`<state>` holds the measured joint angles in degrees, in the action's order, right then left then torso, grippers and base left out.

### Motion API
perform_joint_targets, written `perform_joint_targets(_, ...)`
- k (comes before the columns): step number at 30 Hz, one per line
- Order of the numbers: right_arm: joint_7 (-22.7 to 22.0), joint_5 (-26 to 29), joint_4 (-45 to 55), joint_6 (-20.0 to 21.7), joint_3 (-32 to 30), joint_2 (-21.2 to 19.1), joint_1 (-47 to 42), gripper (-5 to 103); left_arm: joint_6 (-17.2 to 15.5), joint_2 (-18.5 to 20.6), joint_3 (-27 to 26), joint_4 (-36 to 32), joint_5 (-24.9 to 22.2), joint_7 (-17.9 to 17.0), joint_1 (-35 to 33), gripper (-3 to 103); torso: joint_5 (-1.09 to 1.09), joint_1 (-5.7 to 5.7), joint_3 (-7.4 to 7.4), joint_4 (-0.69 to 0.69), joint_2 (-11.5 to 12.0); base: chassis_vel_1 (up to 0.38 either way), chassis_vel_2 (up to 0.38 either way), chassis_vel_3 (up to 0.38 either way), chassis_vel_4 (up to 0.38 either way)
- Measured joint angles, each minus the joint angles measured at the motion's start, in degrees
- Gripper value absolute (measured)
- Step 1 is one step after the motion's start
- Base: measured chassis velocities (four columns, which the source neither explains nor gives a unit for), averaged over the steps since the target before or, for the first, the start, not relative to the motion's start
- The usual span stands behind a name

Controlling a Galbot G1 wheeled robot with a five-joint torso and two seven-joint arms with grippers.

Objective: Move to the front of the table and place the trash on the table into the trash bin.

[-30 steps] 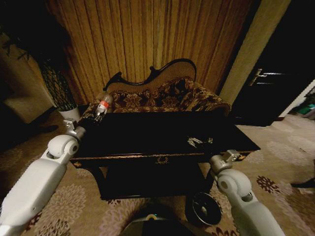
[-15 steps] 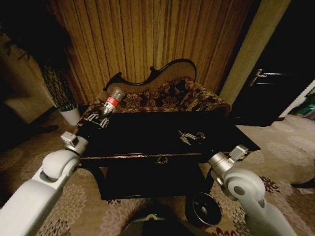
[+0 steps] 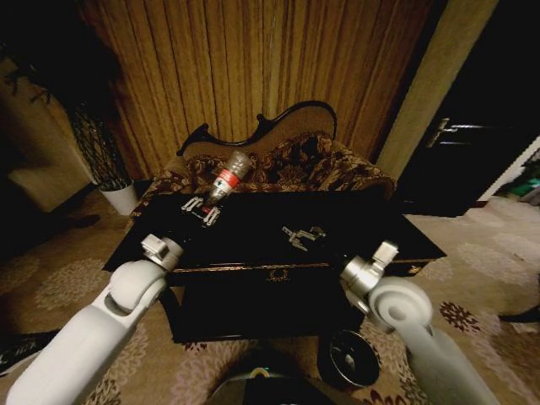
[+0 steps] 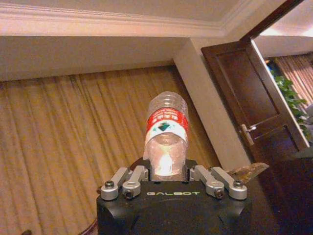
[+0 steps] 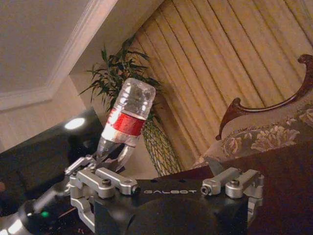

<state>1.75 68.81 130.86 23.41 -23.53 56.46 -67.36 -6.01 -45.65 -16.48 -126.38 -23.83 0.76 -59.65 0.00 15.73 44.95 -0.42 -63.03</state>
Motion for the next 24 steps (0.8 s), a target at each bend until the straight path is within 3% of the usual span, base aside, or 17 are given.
perform_joint_targets(11, 3.3, 2.1, -9.3, -0.7, 4.1, 0.4, 14.1, 100, -1.5, 1.1, 2.2, -2.7, -0.3, 0.0, 1.1, 32, -0.01, 0.01, 0.00, 0.01, 0.0, 0.000, 0.000, 0.000, 0.000)
perform_joint_targets(24, 4.2, 0.9, -11.4, -1.1, 7.0, 1.7, 17.3, 100, -2.9, 2.4, 3.7, -4.3, -2.1, -0.2, 0.9, 32, 0.00, 0.01, 0.00, 0.00, 0.0, 0.000, 0.000, 0.000, 0.000)
